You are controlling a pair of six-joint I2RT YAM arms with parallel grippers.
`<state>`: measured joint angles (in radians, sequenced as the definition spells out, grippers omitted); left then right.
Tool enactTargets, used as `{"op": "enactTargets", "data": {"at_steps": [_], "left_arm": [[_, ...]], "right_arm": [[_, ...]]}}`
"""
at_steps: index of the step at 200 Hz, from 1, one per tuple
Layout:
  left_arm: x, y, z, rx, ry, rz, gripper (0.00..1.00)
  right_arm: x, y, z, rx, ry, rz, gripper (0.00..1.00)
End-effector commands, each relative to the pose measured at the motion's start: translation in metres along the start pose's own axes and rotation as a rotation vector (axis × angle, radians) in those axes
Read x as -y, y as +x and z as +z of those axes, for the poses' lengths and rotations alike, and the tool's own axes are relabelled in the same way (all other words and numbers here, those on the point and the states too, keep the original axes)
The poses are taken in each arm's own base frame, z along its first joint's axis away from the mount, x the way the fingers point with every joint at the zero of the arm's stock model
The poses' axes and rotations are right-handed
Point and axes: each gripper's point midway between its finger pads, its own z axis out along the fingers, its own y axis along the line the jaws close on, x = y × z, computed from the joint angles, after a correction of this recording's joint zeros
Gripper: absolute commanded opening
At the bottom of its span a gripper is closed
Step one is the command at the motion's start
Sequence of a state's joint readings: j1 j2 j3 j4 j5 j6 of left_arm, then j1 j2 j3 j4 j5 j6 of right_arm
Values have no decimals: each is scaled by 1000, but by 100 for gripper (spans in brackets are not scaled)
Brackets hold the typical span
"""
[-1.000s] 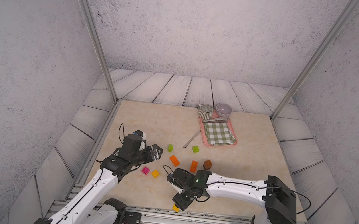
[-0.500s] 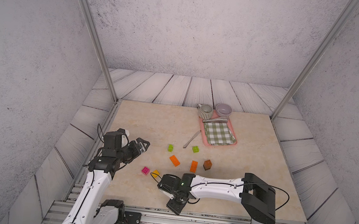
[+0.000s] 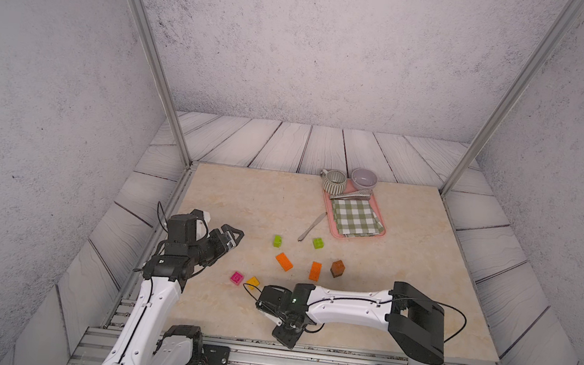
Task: Assemble the letter r with lego
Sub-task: Move the lego brick at the center of the board.
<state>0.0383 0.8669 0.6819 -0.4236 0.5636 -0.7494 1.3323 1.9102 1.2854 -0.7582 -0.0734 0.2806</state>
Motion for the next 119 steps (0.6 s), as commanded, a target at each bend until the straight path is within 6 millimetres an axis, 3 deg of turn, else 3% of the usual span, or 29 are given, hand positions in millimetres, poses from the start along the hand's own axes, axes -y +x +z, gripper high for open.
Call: {"op": "enactTargets", "data": {"at_steps": [1,45,93,108,119], "left_arm": [[0,0,-4,0,0,5,85],[3,1,-4,-9,9,35,86],[9,14,-5,-33,-16,97,88],[11,22,-2,-36,-50,151,89],[12,29,1,-36,-79,192,90]], "right_arm": [[7,2,6,-25,41,20,44],[29,1,6,-13,75,121,39],[86,-14,3,15,70,344,39],[90,-25,-5,46,40,364,44],[95,-34,-21,84,55,378,56]]}}
